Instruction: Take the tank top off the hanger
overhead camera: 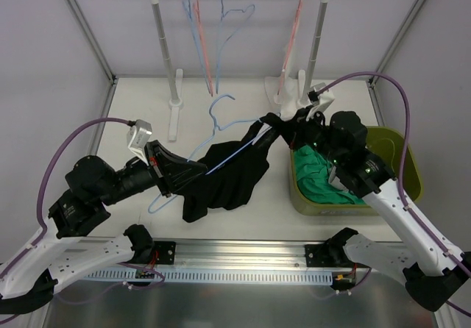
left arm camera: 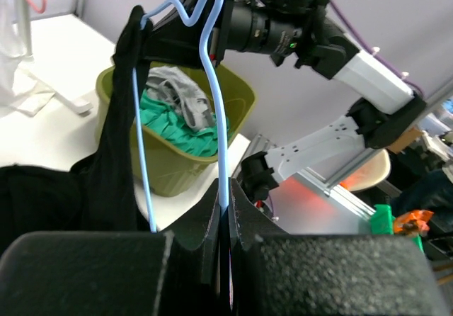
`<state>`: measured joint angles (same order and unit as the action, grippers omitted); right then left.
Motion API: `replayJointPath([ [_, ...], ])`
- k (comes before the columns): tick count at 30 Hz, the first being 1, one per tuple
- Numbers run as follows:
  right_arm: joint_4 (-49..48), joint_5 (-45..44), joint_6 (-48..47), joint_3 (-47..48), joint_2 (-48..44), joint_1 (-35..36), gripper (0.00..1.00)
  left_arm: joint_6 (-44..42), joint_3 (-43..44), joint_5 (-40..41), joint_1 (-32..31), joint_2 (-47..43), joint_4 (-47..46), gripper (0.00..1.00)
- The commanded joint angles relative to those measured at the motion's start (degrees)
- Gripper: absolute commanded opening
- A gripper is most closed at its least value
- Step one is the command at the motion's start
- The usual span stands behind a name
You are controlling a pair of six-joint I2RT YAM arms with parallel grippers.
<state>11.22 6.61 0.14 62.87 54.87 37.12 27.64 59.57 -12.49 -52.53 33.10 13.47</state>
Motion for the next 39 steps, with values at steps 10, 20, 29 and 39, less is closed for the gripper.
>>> replayJointPath([
  [10, 3.4, -3.5, 1.7, 3.9, 2.9, -13.4, 0.00, -2.4, 1.1, 1.2, -0.4, -0.2, 3.3, 0.00],
  [20, 3.9, 9.6, 3.4, 3.8, 6.3, -13.8, 0.00, -4.4, 7.6, -6.5, -0.4, 5.0, 1.8, 0.00],
  [29, -2.3, 26.1, 10.6, -4.4, -0.1, -10.1, 0.00, -11.3, 3.3, -11.9, -0.4, 10.5, -34.1, 0.00],
  [39, -5.4, 15.4, 10.5, -10.7, -3.0, 15.9, 0.00, -23.1, 0.8, -15.0, -0.7, 33.9, -90.3, 0.00],
])
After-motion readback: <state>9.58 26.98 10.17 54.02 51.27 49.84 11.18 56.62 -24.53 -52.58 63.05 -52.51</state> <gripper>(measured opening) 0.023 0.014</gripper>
